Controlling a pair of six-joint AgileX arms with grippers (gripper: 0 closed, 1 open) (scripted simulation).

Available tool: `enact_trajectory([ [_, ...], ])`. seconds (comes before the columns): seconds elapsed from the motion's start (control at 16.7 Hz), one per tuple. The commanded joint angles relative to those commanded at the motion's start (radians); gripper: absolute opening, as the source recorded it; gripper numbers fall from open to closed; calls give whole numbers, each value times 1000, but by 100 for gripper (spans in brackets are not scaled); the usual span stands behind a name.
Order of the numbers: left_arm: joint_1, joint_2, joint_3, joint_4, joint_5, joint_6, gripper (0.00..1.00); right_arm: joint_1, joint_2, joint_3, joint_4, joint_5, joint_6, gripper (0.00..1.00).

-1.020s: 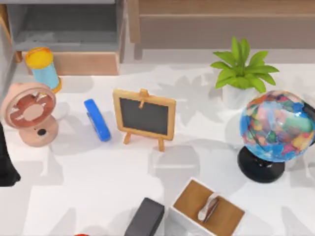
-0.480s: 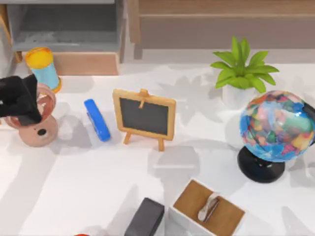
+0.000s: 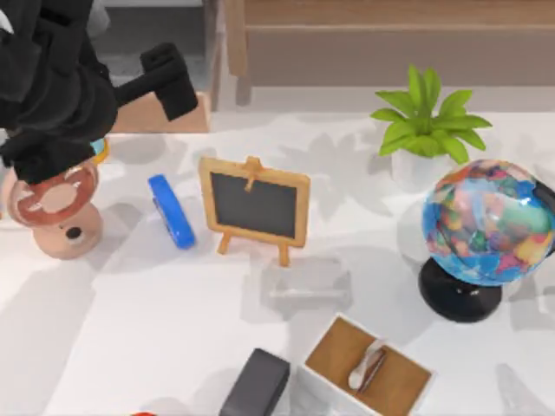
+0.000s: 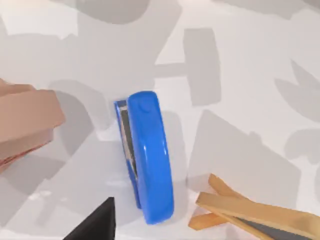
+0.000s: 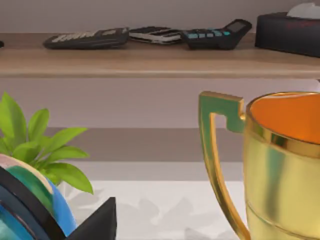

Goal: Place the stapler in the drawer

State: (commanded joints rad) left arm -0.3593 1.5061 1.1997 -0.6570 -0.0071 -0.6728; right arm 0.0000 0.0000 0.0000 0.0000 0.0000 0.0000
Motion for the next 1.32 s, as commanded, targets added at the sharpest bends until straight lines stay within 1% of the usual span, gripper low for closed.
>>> enact_trajectory([
  [0.3, -44, 422, 339, -225, 2, -131, 100, 0, 0, 0, 0, 0, 0, 100],
  [0.54, -34, 626, 481, -374, 4, -177, 100, 0, 0, 0, 0, 0, 0, 100],
  [0.72, -15, 681, 512, -431, -1, -181, 100, 0, 0, 0, 0, 0, 0, 100],
  [0.96, -15, 681, 512, -431, -1, -181, 100, 0, 0, 0, 0, 0, 0, 100],
  [1.14, -23, 690, 513, -419, 1, -188, 100, 0, 0, 0, 0, 0, 0, 100],
  [1.32, -26, 734, 501, -363, 3, -194, 100, 0, 0, 0, 0, 0, 0, 100],
])
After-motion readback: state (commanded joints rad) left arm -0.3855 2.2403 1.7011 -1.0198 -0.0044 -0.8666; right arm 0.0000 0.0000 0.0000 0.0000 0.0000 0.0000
